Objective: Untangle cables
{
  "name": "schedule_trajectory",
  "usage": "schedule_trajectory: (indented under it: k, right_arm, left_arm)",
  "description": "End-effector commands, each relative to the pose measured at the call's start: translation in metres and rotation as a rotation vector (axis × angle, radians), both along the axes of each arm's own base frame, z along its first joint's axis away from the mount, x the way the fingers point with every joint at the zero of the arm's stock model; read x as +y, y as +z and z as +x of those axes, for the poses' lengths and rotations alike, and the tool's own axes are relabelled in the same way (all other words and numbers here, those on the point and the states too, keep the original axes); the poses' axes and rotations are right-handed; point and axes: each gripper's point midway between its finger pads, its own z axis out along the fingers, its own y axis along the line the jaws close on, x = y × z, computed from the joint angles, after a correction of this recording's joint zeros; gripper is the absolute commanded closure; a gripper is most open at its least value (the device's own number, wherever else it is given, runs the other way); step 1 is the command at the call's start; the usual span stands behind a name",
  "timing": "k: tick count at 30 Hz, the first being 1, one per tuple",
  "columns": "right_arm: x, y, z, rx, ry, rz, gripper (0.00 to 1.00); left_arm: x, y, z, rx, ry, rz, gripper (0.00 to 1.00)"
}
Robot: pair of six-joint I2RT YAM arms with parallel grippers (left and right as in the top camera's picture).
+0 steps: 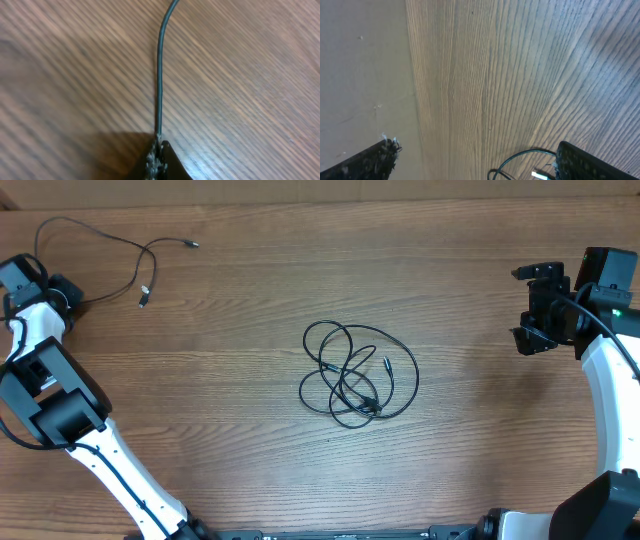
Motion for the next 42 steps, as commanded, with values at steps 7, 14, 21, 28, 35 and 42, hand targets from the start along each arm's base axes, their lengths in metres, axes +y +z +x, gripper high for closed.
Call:
schedule_trajectory:
  k: [7,14,21,28,35,42]
  right_arm:
    - [-0.004,0.005,0.001,-0.014,-0.007,-0.018,0.00]
    - [-0.004,0.005,0.001,-0.014,-0.007,-0.018,0.00]
    - [-0.004,0.005,0.001,-0.014,-0.007,-0.018,0.00]
    - [-0.004,0.005,0.001,-0.014,-0.007,-0.018,0.00]
    - [-0.004,0.005,0.001,-0.014,-0.007,-0.018,0.00]
    - [-0.004,0.005,0.001,-0.014,-0.007,-0.018,0.00]
  left_arm:
    - [-0.015,0.157,0.053,-0.291,-0.136,0.052,0.00]
    - [-0.059,0.092,0.023,-0.039,-0.154,-0.145,0.00]
    - [-0.102,0.046,-0.009,0.237,-0.148,-0.169,0.45]
    - [-0.109,0.021,-0.039,0.426,-0.013,-0.088,0.87]
    - [-0.110,-0.009,-0.043,0.443,-0.069,-0.051,0.96]
    - [-0.113,-0.017,-0.001,0.254,-0.220,0.014,0.96]
